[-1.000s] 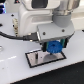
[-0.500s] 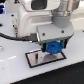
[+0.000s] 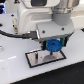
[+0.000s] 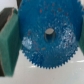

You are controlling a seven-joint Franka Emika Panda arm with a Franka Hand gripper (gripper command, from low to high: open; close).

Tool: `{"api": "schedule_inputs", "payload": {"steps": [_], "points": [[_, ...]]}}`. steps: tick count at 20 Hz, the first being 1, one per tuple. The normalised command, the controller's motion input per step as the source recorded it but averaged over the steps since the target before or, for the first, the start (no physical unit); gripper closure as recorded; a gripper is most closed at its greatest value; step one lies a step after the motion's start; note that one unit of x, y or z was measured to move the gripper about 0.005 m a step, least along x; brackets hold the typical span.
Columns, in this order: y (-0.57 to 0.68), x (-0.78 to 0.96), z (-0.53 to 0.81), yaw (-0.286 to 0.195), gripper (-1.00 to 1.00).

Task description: Insert the blue gear onto the right peg, followed by the red gear

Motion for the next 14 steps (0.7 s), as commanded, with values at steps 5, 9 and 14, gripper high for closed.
{"api": "schedule_inputs", "payload": {"steps": [5,9,14], "points": [[-0.07,0.23,-0.01,0.000,1.00],[-0.12,0.18,-0.07,0.000,1.00],[-0.06,0.23,0.15,0.000,1.00]]}}
